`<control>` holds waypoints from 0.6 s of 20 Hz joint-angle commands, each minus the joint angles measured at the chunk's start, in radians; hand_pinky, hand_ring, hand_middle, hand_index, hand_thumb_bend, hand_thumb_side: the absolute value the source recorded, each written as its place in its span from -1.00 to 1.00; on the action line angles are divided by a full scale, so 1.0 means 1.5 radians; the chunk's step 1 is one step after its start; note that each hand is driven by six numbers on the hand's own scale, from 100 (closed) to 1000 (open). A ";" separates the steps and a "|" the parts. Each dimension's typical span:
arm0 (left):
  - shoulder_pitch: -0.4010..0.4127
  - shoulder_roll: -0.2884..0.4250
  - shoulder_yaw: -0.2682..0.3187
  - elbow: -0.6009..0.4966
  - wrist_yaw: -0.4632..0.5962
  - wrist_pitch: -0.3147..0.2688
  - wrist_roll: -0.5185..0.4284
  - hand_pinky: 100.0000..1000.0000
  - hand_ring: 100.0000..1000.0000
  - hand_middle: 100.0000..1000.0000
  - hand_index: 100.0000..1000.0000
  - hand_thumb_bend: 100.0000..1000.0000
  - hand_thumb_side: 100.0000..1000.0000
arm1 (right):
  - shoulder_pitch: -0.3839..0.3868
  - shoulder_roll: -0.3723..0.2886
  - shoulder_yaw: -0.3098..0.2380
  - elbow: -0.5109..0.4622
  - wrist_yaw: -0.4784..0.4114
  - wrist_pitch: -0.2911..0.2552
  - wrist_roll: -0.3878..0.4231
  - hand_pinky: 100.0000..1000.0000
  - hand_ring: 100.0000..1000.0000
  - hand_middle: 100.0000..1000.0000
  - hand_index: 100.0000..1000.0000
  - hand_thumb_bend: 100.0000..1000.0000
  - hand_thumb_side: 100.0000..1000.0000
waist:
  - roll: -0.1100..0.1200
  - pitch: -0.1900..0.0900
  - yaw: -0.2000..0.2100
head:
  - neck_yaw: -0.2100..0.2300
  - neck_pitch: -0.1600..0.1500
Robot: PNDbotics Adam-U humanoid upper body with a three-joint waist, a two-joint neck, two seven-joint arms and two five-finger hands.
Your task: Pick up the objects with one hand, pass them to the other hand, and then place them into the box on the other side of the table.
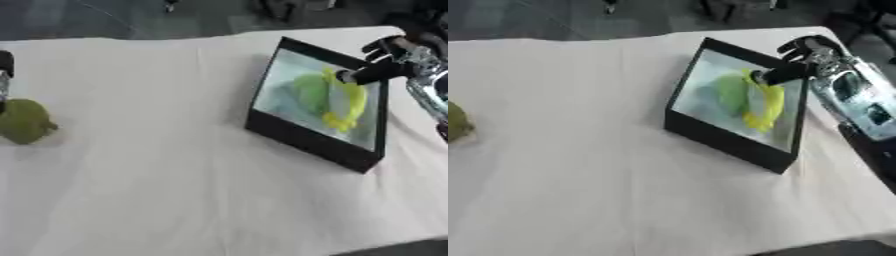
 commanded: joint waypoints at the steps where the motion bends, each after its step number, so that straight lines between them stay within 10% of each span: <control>1: -0.006 0.014 0.007 -0.011 0.000 0.004 0.004 0.61 0.48 -0.14 0.72 -0.08 -0.92 | -0.012 -0.033 -0.014 -0.004 0.072 0.003 0.073 0.76 0.79 0.56 0.70 -0.11 -1.00 | 0.009 -0.019 0.000 | 0.000 -0.016; 10: -0.006 0.014 0.007 -0.012 0.002 0.007 0.006 0.60 0.48 -0.15 0.72 -0.08 -0.92 | -0.016 -0.028 -0.041 0.002 0.171 -0.010 0.165 0.75 0.79 0.56 0.70 -0.06 -1.00 | 0.009 -0.018 -0.001 | 0.003 -0.016; 11: -0.003 0.017 0.005 -0.009 0.003 0.009 0.004 0.57 0.48 -0.22 0.69 -0.16 -0.87 | -0.019 -0.025 -0.044 -0.001 0.176 -0.012 0.166 0.62 0.74 0.68 0.65 -1.00 -0.56 | 0.012 -0.021 -0.003 | 0.013 -0.015; 12: -0.001 0.027 -0.004 0.002 0.010 0.016 -0.002 0.56 0.47 -0.26 0.68 -0.22 -0.82 | -0.029 -0.014 -0.055 -0.012 0.184 -0.019 0.161 0.67 0.82 0.69 0.63 -1.00 -0.33 | 0.015 -0.023 -0.008 | 0.030 -0.013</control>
